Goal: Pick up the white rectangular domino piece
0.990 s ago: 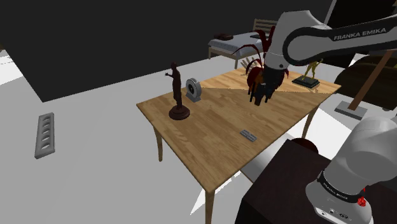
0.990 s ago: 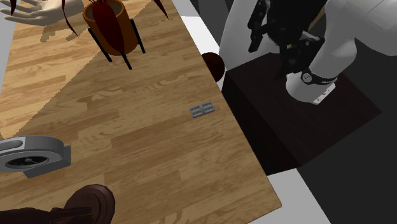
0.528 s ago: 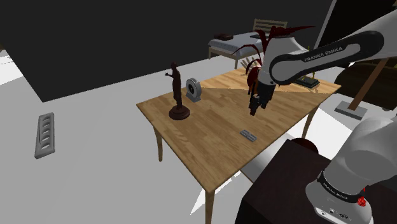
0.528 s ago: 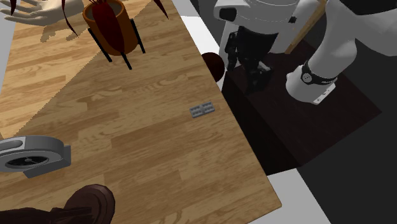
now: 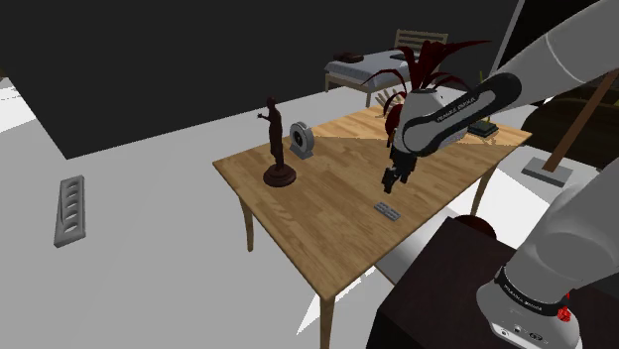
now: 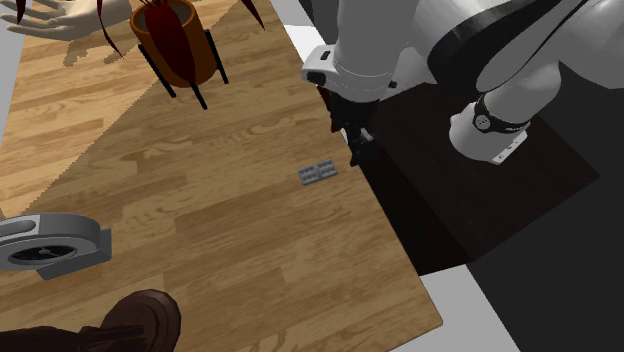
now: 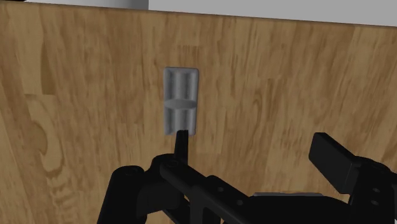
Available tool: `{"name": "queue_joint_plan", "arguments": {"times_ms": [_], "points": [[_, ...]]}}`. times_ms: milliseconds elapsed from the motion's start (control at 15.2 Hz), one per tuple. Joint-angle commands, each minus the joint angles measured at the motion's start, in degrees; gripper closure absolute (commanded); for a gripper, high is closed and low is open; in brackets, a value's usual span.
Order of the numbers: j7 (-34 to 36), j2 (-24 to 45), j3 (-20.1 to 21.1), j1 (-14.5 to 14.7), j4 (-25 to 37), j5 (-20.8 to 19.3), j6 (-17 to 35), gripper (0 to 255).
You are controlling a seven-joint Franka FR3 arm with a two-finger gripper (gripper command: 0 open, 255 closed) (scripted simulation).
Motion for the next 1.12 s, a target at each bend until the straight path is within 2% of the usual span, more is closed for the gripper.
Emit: {"name": "queue_joint_plan", "arguments": {"times_ms": [0,330,594,1056], "points": [[-1.14,5.2,-0.68,-0.13,0.76,0.56,4.18,0],[-5.37,17.46,-1.84,-1.03,4.11,3.58,12.18,0],[-9.25,27.32,-1.24,-2.94,8.15,6.91,17.25,0],[-11.01,33.46,0.65,-4.53,9.64,9.04,21.84,0]]}}
